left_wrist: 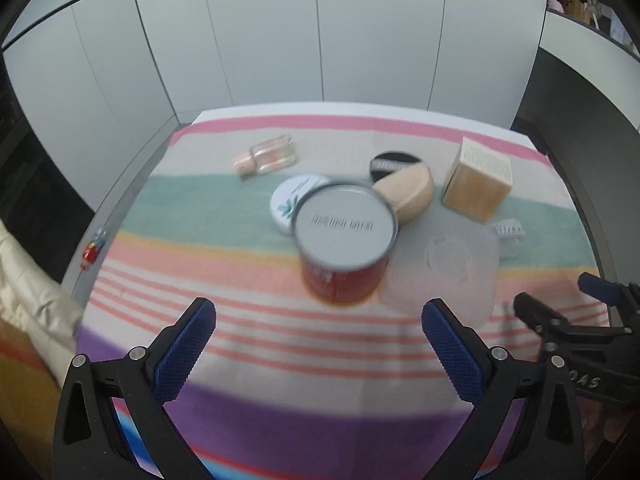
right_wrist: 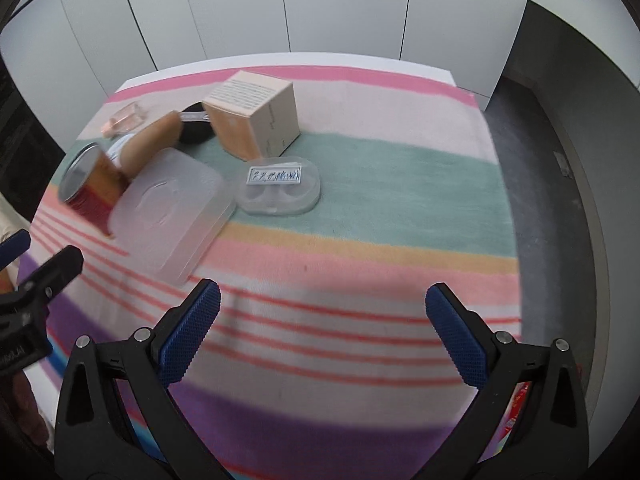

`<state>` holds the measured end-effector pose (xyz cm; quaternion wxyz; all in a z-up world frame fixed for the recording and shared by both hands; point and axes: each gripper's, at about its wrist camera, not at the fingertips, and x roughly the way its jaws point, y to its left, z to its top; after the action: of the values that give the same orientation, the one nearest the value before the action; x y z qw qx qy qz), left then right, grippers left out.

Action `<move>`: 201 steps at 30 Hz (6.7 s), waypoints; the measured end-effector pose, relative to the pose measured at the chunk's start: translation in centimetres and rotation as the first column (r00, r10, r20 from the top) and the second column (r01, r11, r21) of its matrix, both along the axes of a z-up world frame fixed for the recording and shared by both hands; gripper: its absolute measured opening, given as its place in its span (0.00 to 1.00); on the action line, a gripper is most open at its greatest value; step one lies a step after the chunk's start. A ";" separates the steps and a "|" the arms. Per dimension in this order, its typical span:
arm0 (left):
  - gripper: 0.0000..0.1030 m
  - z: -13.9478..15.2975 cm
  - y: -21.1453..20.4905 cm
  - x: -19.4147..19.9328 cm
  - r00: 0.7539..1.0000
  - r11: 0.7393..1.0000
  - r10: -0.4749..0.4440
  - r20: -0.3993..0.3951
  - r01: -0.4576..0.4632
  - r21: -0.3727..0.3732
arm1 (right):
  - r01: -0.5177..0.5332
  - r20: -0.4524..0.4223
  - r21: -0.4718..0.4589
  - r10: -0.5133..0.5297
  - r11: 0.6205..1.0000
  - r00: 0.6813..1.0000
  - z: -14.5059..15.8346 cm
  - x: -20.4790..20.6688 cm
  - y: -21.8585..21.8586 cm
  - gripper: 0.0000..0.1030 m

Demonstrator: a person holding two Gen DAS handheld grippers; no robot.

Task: Organize objects
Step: 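Grasp the red tin with the left gripper while the right grasps the clear container, then lift the red tin with the left gripper while the right carries the container to the box, then open the left gripper over the box dropping the tin while the right gripper releases the container inside, then withdraw both grippers from the box back toward the table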

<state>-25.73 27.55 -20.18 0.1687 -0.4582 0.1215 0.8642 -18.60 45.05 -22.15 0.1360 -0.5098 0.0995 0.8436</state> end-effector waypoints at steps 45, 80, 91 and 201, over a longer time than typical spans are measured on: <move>0.52 6.3 -5.1 4.0 0.997 0.997 0.012 0.072 -0.018 0.078 | 0.010 -0.026 0.012 -0.009 1.000 1.000 8.6 3.1 -3.6 0.59; 0.52 18.2 -16.9 13.2 0.993 0.978 0.111 -0.036 -0.102 0.183 | -0.210 -0.144 0.041 0.214 0.977 0.966 21.2 10.9 -14.3 0.59; 0.52 18.3 -21.4 12.6 0.984 0.967 0.174 -0.032 -0.164 0.196 | -0.260 -0.158 0.032 0.262 0.965 0.952 20.8 8.6 -17.5 0.59; 1.00 18.2 -49.9 16.1 0.756 0.764 0.645 -0.113 -0.637 0.103 | -0.629 -0.237 0.093 0.631 0.771 0.739 21.2 5.2 -47.2 1.00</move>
<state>-9.63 -22.38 -1.94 -0.1328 -0.4046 -0.0562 0.9030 -13.41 -2.15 -0.92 -0.1694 -0.4003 -0.0650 0.8982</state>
